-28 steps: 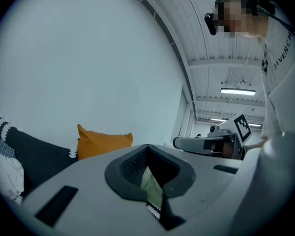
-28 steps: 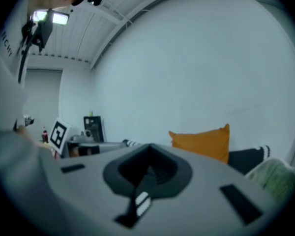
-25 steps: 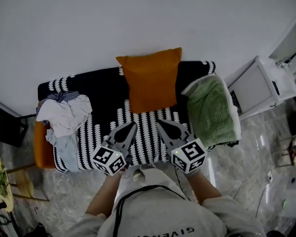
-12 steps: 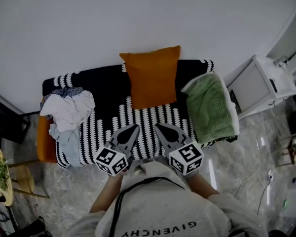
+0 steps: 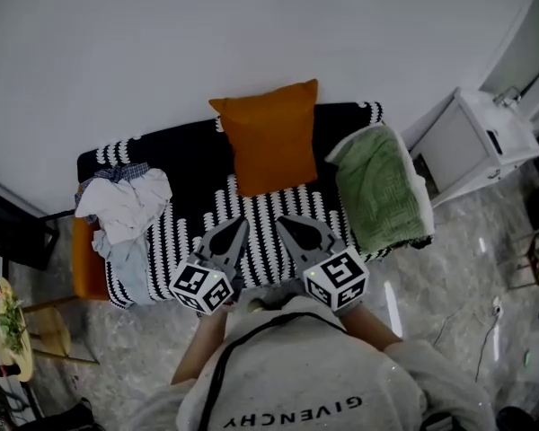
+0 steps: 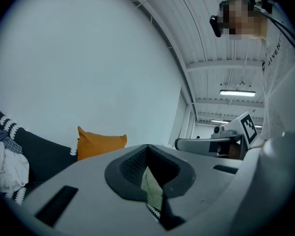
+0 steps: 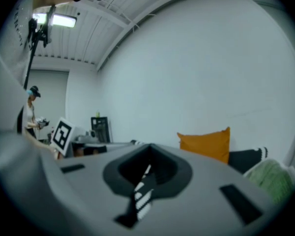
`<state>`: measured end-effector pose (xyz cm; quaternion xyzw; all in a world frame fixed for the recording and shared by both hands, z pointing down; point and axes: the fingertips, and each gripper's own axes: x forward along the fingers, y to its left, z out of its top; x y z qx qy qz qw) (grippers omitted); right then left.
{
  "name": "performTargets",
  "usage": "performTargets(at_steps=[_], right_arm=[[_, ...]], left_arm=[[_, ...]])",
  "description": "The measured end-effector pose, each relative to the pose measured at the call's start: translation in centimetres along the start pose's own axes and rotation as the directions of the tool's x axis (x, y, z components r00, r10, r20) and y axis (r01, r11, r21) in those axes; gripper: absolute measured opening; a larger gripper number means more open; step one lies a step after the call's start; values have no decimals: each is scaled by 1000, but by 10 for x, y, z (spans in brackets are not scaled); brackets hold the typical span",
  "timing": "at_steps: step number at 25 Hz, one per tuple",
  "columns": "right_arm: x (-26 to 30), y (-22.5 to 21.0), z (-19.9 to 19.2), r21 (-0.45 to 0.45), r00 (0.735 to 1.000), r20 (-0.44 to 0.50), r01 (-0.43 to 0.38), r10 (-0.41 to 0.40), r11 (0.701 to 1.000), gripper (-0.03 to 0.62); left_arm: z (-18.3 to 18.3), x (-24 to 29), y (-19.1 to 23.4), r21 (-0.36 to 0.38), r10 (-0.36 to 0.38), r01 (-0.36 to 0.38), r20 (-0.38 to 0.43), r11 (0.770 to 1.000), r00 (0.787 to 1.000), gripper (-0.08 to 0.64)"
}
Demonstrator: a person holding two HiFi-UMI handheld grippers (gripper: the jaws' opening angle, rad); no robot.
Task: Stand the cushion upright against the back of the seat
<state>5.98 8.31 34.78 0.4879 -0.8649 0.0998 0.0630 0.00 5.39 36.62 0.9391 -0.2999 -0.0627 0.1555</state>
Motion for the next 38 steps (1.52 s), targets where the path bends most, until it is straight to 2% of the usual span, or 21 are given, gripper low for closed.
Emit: performTargets(at_steps=[10, 15, 27, 38], right_arm=[[-19, -42, 10, -36, 999, -23, -42, 41, 998, 17], [-32, -61, 5, -37, 998, -29, -63, 62, 997, 17], [-38, -84, -6, 6, 988, -41, -151, 151, 989, 17], [-26, -86, -14, 14, 968, -66, -243, 244, 970, 17]], left_arm=[[-9, 46, -24, -38, 11, -10, 11, 999, 1000, 23], [-16, 62, -37, -32, 26, -26, 11, 999, 1000, 23], [-23, 77, -42, -34, 96, -96, 6, 995, 995, 24], [-31, 69, -27, -44, 192, -192, -13, 980, 981, 24]])
